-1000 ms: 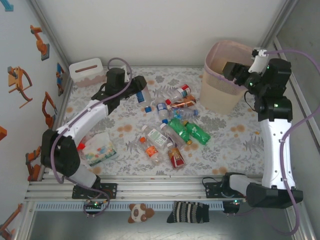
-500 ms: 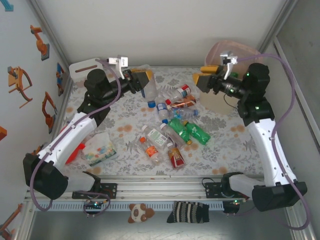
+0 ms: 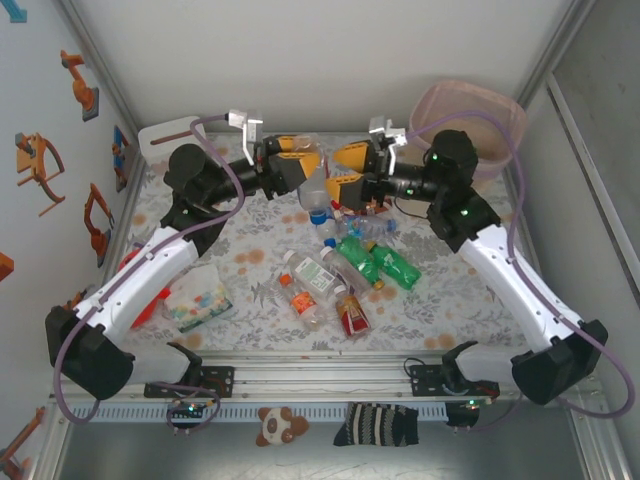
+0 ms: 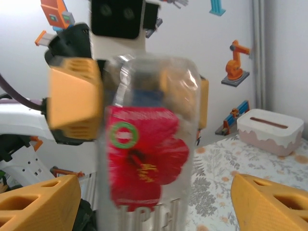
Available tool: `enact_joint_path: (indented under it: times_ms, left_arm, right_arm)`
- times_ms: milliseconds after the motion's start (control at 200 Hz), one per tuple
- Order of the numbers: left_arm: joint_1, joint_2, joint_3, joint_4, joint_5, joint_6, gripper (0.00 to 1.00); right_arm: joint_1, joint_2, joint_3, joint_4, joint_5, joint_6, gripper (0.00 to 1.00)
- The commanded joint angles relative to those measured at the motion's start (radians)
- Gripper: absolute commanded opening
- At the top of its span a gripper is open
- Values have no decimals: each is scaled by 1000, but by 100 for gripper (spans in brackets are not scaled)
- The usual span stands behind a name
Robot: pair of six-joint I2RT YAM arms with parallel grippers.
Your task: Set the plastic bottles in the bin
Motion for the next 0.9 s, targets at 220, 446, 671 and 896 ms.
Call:
enact_joint_path:
  times_ms: [220,446,671,896]
  left_arm:
    - [-20,-36,36,66,52,-11,53]
    - [-26,-49,28,61,44,10,53]
    - [-28,-53,24,58,43,22,54]
    - [-28,-53,19,57,37,25,57]
  right_arm:
    - [67,56,57,12,-116,-71,77]
    - [93,66,70,17,-85,-47,72]
    - [96,66,58,57,-74,3,62]
    - [97,54,57,53,-57,7,56]
